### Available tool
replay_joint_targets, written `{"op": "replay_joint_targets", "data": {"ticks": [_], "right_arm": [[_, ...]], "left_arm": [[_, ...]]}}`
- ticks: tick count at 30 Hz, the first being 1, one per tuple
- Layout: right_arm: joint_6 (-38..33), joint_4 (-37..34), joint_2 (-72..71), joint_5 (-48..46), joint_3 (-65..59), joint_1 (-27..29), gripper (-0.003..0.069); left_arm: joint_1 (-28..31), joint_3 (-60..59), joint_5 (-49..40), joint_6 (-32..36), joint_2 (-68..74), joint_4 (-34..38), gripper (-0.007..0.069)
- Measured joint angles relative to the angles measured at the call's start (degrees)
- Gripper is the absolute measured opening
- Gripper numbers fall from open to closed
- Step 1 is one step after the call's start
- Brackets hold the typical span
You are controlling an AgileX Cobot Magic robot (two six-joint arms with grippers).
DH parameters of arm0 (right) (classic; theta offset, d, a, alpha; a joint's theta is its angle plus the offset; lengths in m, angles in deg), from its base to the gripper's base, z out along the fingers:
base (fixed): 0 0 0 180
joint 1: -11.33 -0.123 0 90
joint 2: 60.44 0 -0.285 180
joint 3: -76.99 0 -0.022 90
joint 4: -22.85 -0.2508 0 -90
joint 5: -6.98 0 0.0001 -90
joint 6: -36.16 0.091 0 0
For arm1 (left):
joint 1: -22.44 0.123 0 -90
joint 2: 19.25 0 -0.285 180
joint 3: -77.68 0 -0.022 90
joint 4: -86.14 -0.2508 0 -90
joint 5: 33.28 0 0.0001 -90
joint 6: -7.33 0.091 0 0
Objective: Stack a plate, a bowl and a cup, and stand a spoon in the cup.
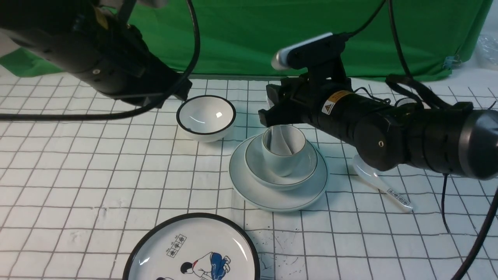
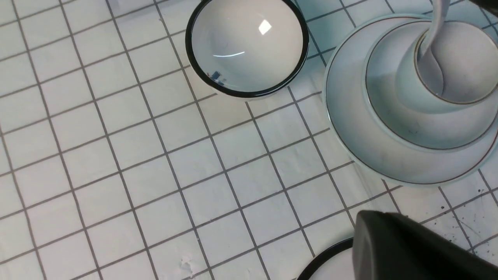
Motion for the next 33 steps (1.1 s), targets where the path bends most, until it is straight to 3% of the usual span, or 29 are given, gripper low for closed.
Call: {"op": "replay_joint_targets", "data": {"ticks": [3, 8, 11, 16, 22, 28, 33], "right_arm": [[-1.52, 0.0, -5.74, -11.06, -0.04, 0.66, 0.0225], [-1.88, 0.15, -24.66, -37.66, -0.28, 6.8, 0.0049], [-0.28, 1.77, -36.56, -42.4, -3.15, 11.01, 0.0029], [4.16, 5.06, -60.66, -36.49, -19.07, 17.56, 0.0025], [10.29, 5.36, -84.19, -26.35, -39.52, 18.88, 0.0025], [10.88, 5.36, -95.15, -12.27, -51.97, 18.88, 0.0053], [10.88, 5.36, -96.88, -8.77, -53.87, 18.88, 0.0089]], "left_arm": [[0.0, -0.05, -0.11, 0.0, -1.04, 0.0, 0.0002], [0.0, -0.05, 0.17, 0.0, -6.92, 0.05, 0.0002], [0.0, -0.91, 0.58, 0.0, -11.52, 0.51, 0.0002], [0.0, -11.61, 7.06, -0.61, -24.03, 1.01, 0.0002], [0.0, -34.32, 23.41, -5.72, -42.37, 0.52, 0.0002], [0.0, -54.05, 41.85, -10.8, -57.21, 1.54, 0.0002], [0.0, -65.07, 55.46, -11.68, -65.11, 2.16, 0.0002]]}}
